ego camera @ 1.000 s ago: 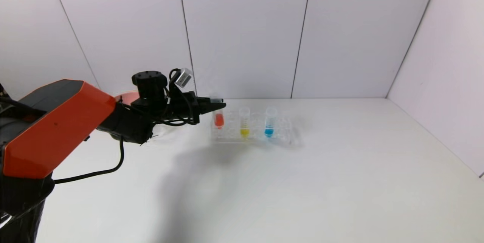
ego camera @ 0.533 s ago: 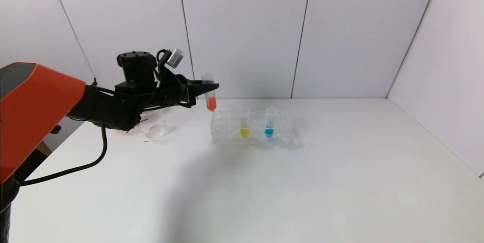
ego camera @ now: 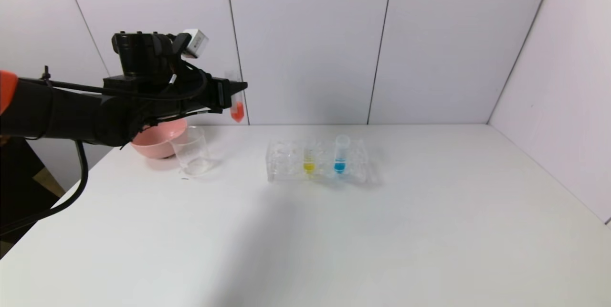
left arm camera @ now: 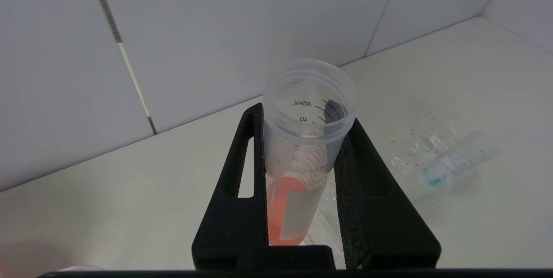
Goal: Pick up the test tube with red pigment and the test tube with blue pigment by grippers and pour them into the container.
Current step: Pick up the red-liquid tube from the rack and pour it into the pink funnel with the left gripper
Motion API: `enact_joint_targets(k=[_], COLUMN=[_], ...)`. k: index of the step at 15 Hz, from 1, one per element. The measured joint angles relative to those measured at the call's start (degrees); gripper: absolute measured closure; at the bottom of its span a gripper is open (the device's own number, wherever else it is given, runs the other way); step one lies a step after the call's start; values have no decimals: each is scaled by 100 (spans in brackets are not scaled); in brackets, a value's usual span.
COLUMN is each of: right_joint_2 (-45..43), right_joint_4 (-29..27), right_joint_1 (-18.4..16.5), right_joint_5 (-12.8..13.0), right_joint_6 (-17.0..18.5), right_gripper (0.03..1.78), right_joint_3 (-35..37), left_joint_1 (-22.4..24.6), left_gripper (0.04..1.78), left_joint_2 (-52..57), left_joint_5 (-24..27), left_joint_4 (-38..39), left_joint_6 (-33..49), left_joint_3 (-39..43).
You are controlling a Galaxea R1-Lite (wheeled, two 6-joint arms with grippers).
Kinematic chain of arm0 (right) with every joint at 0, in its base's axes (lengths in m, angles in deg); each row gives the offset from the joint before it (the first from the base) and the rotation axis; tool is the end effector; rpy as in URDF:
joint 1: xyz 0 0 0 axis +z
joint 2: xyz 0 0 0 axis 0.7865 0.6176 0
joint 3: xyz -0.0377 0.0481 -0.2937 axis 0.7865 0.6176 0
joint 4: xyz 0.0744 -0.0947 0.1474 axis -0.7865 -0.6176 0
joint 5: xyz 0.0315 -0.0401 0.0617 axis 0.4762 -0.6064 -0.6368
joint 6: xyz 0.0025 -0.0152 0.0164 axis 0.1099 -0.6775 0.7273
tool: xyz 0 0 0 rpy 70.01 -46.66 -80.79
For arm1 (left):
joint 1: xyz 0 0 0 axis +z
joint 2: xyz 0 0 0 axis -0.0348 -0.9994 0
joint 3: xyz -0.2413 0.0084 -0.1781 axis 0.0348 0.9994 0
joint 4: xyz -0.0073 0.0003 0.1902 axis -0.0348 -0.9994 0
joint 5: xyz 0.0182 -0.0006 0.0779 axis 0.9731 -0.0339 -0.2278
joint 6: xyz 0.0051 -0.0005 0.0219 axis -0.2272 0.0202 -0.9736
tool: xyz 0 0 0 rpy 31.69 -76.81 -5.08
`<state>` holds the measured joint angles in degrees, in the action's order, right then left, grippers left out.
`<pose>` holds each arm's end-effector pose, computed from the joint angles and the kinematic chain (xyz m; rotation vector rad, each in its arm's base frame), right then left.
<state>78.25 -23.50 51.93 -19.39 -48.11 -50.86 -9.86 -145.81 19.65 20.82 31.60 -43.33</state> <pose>-0.0227 0.0001 0.0747 0.0000 0.0077 0.0013 0.3778 -0.0873 0.2405 -0.0558 0.0995 -0.5596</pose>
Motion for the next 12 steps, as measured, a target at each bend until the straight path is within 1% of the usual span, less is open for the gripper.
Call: enact_joint_targets(k=[3, 4, 8, 12], right_joint_2=[0, 0, 0, 0], right_joint_4=[0, 0, 0, 0], right_joint_1=[0, 0, 2, -2], right_joint_5=[0, 0, 0, 0], right_joint_6=[0, 0, 0, 0], right_gripper=[4, 4, 4, 4], right_joint_3=[0, 0, 0, 0], left_joint_1=[-46, -46, 63, 505], left_gripper=[136, 136, 136, 136], left_joint_2=[406, 535, 968, 1215], left_joint_5=[-859, -1030, -1115, -1074], left_joint_4=[-26, -23, -12, -22], left_joint_6=[-5, -7, -11, -55], left_joint_3=[245, 334, 662, 733])
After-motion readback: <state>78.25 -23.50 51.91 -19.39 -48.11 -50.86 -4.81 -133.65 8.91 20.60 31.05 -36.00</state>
